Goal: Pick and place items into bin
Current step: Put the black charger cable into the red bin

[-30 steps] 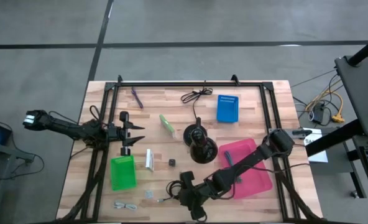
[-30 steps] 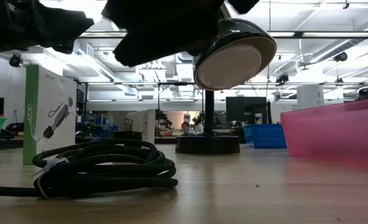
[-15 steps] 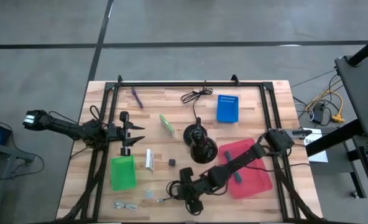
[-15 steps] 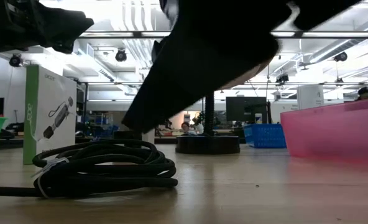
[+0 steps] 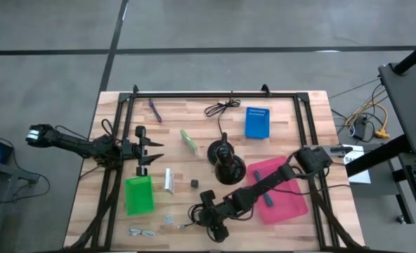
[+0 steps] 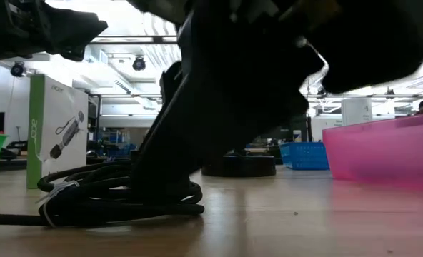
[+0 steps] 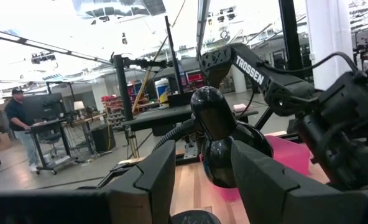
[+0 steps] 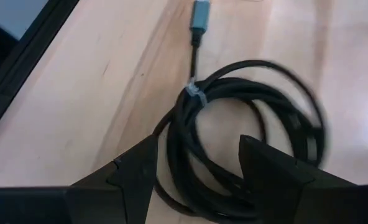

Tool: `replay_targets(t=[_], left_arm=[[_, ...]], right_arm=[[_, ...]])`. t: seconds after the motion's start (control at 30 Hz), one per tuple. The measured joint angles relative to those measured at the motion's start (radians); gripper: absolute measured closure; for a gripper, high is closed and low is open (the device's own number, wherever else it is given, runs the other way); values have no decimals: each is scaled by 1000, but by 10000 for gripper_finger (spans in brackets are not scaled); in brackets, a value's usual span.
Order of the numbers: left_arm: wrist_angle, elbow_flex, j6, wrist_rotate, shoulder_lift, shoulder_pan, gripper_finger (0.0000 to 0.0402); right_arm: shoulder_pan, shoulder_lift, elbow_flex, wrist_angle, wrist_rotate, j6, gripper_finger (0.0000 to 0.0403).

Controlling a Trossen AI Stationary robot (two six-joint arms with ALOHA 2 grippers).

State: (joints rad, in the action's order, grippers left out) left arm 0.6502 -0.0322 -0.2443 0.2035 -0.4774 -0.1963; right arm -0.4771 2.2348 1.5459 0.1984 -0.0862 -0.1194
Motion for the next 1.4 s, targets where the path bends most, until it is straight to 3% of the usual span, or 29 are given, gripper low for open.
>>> replay_targets(t=[0.43,1.1,1.4], left_arm=[[0,0,0,4,0,0,260],[-1,0,0,-1,0,0,260],[-1,0,0,-1,0,0,260]], right_arm=[[10,19,0,4,43,-1,201],[10,23,-2,25,67,-4,363],[10,23,3,31,69,-2,377]])
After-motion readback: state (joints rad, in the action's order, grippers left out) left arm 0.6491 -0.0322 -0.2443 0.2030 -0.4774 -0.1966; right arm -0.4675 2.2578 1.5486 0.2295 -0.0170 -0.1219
